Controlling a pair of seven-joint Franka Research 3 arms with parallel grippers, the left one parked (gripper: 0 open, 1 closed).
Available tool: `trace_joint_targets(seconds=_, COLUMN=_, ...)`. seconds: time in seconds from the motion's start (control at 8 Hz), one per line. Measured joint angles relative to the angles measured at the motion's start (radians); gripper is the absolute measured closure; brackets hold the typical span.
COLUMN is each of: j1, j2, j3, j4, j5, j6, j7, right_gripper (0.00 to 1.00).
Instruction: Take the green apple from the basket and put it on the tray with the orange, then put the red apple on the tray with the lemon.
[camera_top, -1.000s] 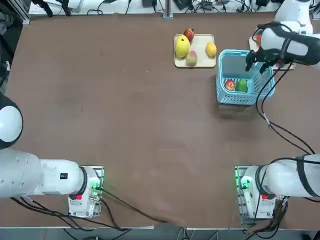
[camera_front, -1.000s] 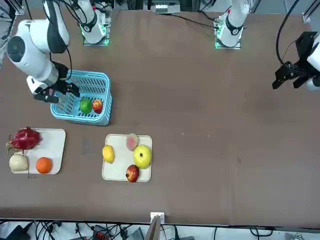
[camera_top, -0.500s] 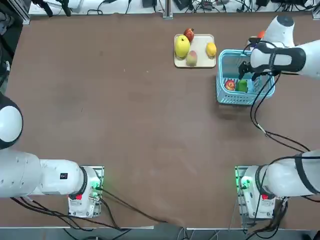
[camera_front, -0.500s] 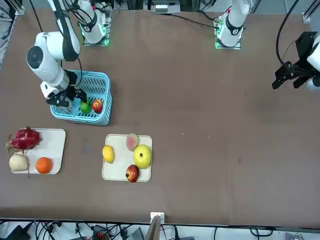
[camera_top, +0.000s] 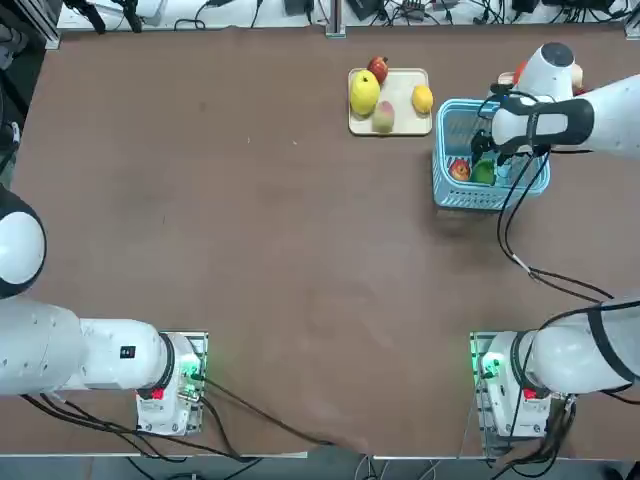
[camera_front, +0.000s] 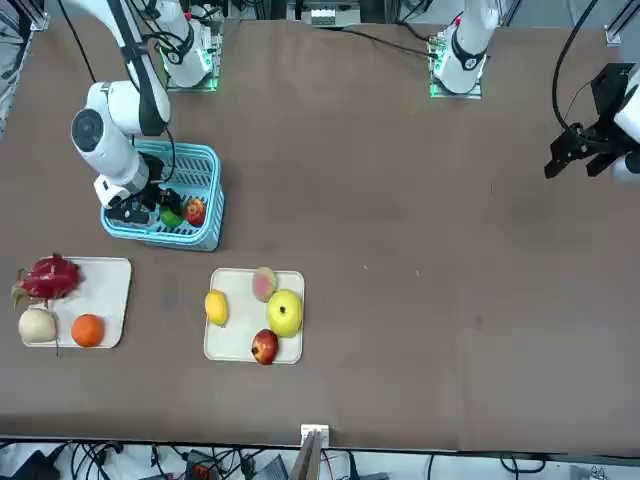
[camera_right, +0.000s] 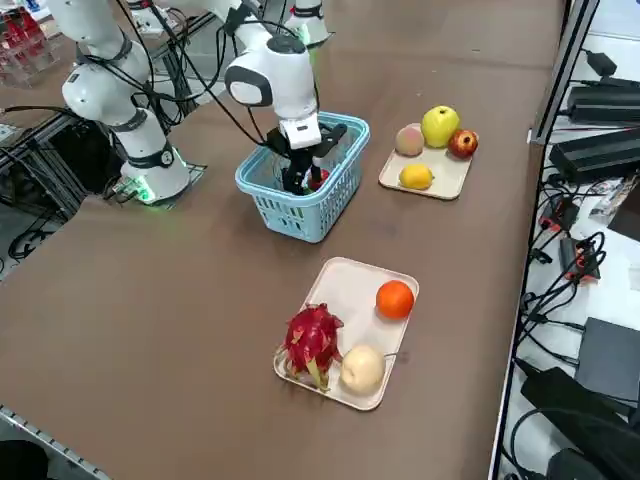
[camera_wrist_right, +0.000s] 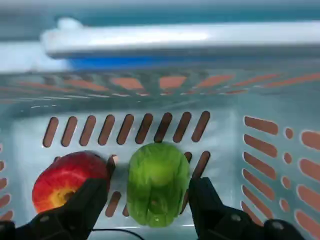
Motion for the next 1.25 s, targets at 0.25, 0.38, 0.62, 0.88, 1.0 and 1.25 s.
trace_joint_targets(seconds=0.25, j1=0.000, j2=0.013, j3=-0.001, j4=-0.001, j5=0.000, j6=0.002, j7=0.001, right_gripper=0.00)
trace_joint_targets(seconds=0.38, j1=-0.001, j2=0.018, j3=-0.002, j4=-0.002, j5=0.000, j6=0.002, j7=0.002, right_gripper=0.00)
trace_joint_targets(seconds=0.62, j1=-0.002, j2=0.034, j3=-0.004, j4=-0.006, j5=0.000, j6=0.004, j7=0.003, right_gripper=0.01)
trace_joint_targets(seconds=0.88, j1=-0.002, j2=0.050, j3=-0.006, j4=-0.006, j5=0.000, j6=0.008, j7=0.004, right_gripper=0.05)
trace_joint_targets(seconds=1.0, j1=-0.002, j2=0.055, j3=-0.007, j4=-0.006, j5=0.000, j6=0.010, j7=0.004, right_gripper=0.22)
trace_joint_targets(seconds=1.25, j1=-0.002, j2=0.051, j3=-0.009, j4=-0.004, j5=0.000, j6=0.011, j7=0.008, right_gripper=0.33)
